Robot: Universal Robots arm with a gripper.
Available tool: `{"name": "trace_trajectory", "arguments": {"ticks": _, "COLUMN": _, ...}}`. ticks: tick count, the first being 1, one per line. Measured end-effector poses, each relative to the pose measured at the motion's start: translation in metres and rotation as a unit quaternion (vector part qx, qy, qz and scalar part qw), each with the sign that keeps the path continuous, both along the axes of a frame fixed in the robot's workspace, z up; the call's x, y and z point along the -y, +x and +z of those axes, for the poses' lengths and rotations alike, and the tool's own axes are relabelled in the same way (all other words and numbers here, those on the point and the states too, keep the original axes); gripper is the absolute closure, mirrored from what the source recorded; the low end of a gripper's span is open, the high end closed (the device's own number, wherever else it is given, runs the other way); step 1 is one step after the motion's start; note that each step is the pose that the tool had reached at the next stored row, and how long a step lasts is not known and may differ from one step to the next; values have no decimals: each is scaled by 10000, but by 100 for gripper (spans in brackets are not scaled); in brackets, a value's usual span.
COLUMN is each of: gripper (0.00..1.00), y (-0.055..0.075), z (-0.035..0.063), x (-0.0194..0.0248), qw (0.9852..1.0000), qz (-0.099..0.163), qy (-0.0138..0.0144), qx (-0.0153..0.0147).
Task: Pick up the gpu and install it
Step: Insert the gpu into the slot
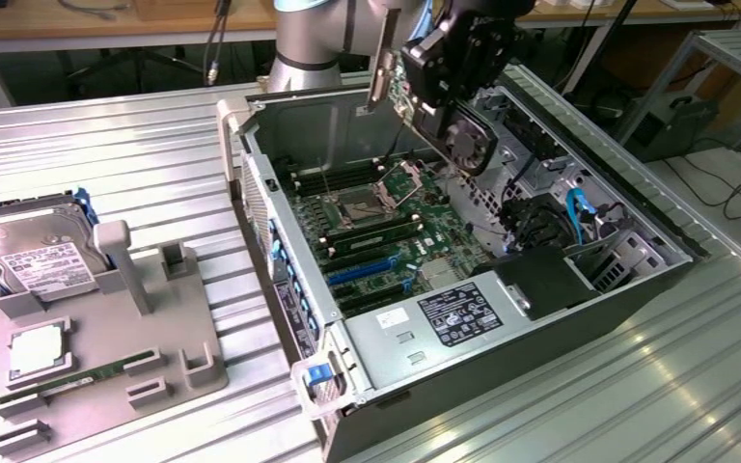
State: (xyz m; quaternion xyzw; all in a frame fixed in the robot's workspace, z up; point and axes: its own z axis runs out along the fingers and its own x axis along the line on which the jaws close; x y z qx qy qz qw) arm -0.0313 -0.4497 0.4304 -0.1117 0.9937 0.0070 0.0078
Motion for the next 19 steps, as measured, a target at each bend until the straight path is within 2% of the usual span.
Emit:
{"name": "trace_trajectory", "arguments": {"ticks": 2, "gripper": 73, "y": 0, "z": 0, "x": 10, "qw": 9991, "qz": 427, "qy": 0, "qx": 0}}
{"name": "trace_trajectory", "arguments": {"ticks": 4, "gripper": 73, "y": 0, "z": 0, "x": 11, "qw": 9982, "qz": 605, "qy": 0, "qx": 0}}
{"name": "trace_trajectory", "arguments": {"ticks": 5, "gripper": 73, "y": 0, "z": 0, "x": 11, "qw": 9966, "qz": 823, "qy": 0, "qx": 0}}
{"name": "trace_trajectory", "arguments": {"ticks": 6, "gripper": 73, "y": 0, "z": 0, "x": 11, "qw": 9929, "qz": 1193, "qy": 0, "qx": 0}}
{"name": "trace_trajectory", "arguments": {"ticks": 7, "gripper": 73, "y": 0, "z": 0, "x": 11, "qw": 9900, "qz": 1412, "qy": 0, "qx": 0}}
{"name": "trace_trajectory", "arguments": {"ticks": 8, "gripper": 73, "y": 0, "z": 0, "x": 11, "qw": 9855, "qz": 1698, "qy": 0, "qx": 0}}
{"name": "trace_trajectory", "arguments": {"ticks": 9, "gripper": 73, "y": 0, "z": 0, "x": 11, "qw": 9801, "qz": 1984, "qy": 0, "qx": 0}}
{"name": "trace_trajectory", "arguments": {"ticks": 10, "gripper": 73, "y": 0, "z": 0, "x": 11, "qw": 9735, "qz": 2287, "qy": 0, "qx": 0}}
{"name": "trace_trajectory", "arguments": {"ticks": 19, "gripper": 73, "y": 0, "z": 0, "x": 11, "qw": 9661, "qz": 2583, "qy": 0, "qx": 0}}
